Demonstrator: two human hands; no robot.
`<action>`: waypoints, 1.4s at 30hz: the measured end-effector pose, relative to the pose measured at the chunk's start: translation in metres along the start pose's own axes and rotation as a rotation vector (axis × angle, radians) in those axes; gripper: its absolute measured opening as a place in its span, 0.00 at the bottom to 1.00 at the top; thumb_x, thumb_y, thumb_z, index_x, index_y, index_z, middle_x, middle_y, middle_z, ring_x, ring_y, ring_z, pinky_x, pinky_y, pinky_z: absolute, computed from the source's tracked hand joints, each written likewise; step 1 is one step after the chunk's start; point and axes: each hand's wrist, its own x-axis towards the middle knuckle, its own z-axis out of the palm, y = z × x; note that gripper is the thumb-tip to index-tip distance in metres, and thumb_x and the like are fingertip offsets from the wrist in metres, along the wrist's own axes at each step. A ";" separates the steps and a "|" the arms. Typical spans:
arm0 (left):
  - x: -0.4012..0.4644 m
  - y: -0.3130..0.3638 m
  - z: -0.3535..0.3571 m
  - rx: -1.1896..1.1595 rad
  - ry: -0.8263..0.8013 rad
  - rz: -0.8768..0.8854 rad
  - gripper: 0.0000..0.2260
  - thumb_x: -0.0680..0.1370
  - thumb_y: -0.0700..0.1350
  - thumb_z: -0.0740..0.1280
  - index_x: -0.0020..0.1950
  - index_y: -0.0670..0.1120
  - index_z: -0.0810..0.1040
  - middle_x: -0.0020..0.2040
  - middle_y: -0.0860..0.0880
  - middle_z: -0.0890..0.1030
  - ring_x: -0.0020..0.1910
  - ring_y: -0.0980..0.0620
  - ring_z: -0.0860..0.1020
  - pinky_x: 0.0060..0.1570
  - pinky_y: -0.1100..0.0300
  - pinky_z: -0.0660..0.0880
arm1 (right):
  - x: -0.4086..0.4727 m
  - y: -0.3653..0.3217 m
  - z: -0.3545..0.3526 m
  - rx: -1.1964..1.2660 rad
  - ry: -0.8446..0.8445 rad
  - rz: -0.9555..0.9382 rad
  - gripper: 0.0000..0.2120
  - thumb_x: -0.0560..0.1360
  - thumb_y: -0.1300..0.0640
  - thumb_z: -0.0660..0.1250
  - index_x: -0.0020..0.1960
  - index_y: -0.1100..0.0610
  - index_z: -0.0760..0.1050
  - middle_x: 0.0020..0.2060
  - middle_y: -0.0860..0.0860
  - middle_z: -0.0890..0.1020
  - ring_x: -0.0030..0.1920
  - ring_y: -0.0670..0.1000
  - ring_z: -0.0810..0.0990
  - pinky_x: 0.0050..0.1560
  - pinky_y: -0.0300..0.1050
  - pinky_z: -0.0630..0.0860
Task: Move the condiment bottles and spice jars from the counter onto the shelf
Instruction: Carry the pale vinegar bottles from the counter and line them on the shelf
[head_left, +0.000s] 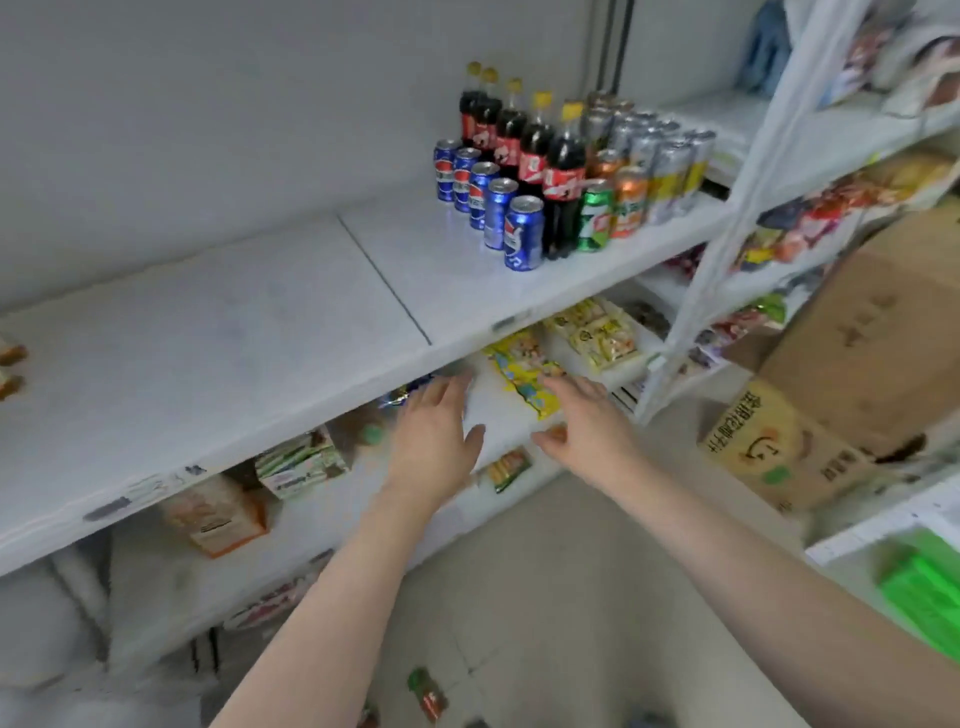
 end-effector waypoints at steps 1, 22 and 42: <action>0.002 0.025 0.015 0.002 -0.045 0.039 0.28 0.76 0.48 0.66 0.75 0.47 0.63 0.70 0.46 0.71 0.69 0.44 0.69 0.66 0.52 0.68 | -0.016 0.026 -0.008 0.001 0.022 0.047 0.32 0.71 0.46 0.70 0.71 0.52 0.64 0.66 0.52 0.71 0.67 0.56 0.70 0.64 0.52 0.71; -0.110 0.547 0.305 -0.014 -0.691 0.913 0.27 0.78 0.50 0.63 0.76 0.50 0.60 0.72 0.49 0.68 0.70 0.48 0.68 0.64 0.55 0.67 | -0.431 0.429 -0.135 0.011 0.262 1.071 0.30 0.74 0.46 0.66 0.73 0.52 0.63 0.67 0.51 0.70 0.68 0.54 0.67 0.63 0.49 0.70; -0.163 0.844 0.439 -0.021 -0.937 1.380 0.24 0.77 0.48 0.65 0.73 0.48 0.66 0.63 0.45 0.74 0.61 0.43 0.73 0.55 0.51 0.73 | -0.585 0.606 -0.214 0.098 0.495 1.619 0.30 0.74 0.47 0.67 0.73 0.51 0.63 0.67 0.50 0.71 0.68 0.53 0.68 0.59 0.49 0.72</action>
